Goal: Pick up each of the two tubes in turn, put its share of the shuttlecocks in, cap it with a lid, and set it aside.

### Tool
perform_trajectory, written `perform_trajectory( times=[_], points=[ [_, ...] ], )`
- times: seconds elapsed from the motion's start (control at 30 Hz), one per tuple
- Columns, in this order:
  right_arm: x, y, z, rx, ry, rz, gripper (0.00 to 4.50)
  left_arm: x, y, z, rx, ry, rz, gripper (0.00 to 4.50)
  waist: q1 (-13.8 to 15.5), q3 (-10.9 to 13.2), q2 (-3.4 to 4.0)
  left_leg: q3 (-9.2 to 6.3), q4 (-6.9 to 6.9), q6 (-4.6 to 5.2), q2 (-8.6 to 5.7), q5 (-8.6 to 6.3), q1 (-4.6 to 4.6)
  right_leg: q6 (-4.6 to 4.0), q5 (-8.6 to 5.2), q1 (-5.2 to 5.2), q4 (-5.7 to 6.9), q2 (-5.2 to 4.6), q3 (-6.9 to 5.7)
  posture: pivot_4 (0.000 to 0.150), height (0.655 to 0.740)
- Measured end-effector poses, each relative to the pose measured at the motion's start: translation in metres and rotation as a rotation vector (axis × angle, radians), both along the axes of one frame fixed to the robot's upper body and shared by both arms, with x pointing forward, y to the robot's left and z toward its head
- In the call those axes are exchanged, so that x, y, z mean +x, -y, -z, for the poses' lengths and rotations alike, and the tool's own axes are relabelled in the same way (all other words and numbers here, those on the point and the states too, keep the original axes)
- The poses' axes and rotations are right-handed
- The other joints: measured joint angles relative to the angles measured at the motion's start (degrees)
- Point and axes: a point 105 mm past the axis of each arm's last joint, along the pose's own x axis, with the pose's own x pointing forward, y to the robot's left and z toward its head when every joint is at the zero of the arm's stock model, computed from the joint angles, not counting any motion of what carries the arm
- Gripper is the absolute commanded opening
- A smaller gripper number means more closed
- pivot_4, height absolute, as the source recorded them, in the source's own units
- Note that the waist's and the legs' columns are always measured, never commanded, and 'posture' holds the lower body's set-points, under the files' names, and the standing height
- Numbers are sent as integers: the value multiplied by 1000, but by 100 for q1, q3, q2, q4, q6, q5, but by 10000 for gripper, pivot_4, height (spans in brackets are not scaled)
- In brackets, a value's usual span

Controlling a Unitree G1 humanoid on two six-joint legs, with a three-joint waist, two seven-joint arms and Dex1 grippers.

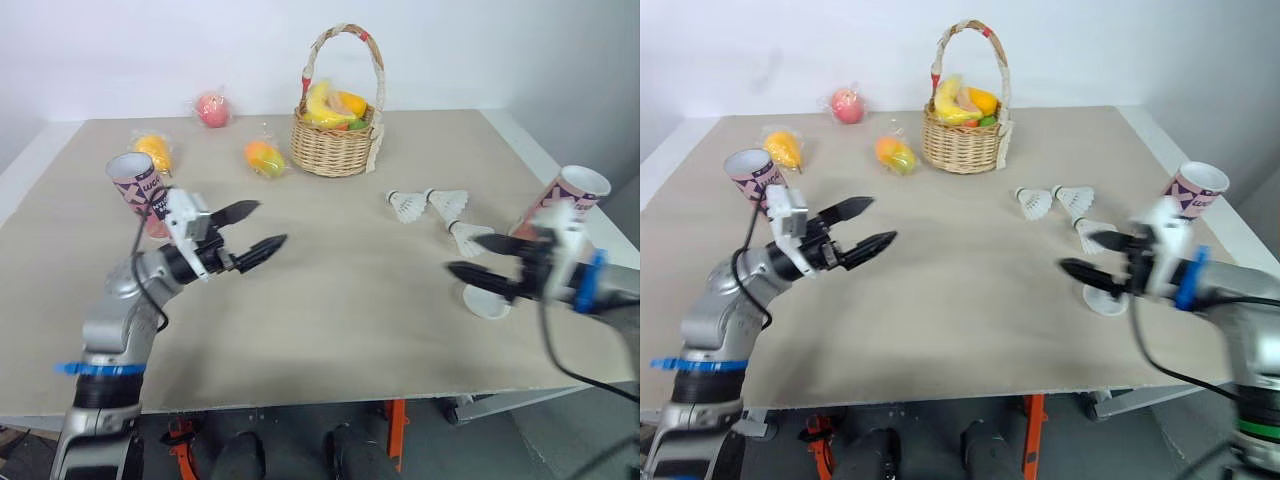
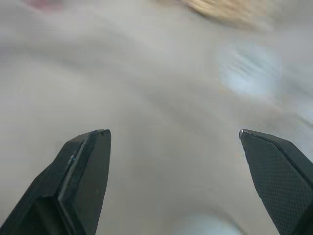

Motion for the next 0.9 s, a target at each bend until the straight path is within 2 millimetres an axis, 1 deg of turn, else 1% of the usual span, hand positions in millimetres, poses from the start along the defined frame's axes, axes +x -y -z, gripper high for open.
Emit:
perform_trajectory(
  times=[0.07,0.1,0.13,0.23,0.33,0.5,0.67,0.7,0.9],
  points=[
    [7,-27,-1,20,30,-54,44790,4,-14,6,-36,-24,-133,45000,29,1,-2,-2,1,3,-8,19,-9,6,9,0,-1,-4,1,1500,7400],
    [10,-43,-3,23,55,-95,44790,7,-26,10,-74,-37,-252,45000,62,1,-3,2,1,2,-8,34,-24,10,11,-3,-3,-8,3,1500,7400],
    [10,-47,-3,23,63,-108,44790,8,-30,12,-86,-44,-290,45000,92,0,-4,4,2,2,-10,36,-30,12,11,-5,-3,-10,4,1500,7400],
    [12,-70,-4,40,89,-183,44790,9,-58,24,-142,-63,-543,45000,181,-7,-17,16,4,-1,-14,36,-46,24,16,-11,-18,-14,19,1500,7400],
    [16,-88,-2,46,95,-227,44790,7,-71,40,-158,-89,-697,45000,198,-8,-20,19,4,-4,-17,34,-61,26,15,-23,-18,-16,24,1500,7400],
    [20,-94,1,36,102,-236,44790,10,-86,43,-152,-90,-787,45000,221,-8,-21,8,2,-3,-15,34,-70,21,14,-32,-18,-12,12,1500,7400],
    [23,-100,6,32,110,-237,44790,30,-106,56,-139,-149,-896,45000,218,-8,-22,-2,3,-1,-13,35,-69,15,18,-30,-16,-6,-1,1500,7400],
    [23,-100,6,27,116,-233,44790,36,-114,59,-144,-171,-928,45000,218,-9,-24,-4,3,-1,-13,36,-70,14,19,-30,-17,-7,-4,1500,7400],
    [24,-99,5,16,134,-202,44790,60,-117,69,-123,-241,-926,45000,228,-8,-24,-7,3,-2,-16,35,-77,17,16,-32,-18,-9,-8,1500,7400]
  ],
)
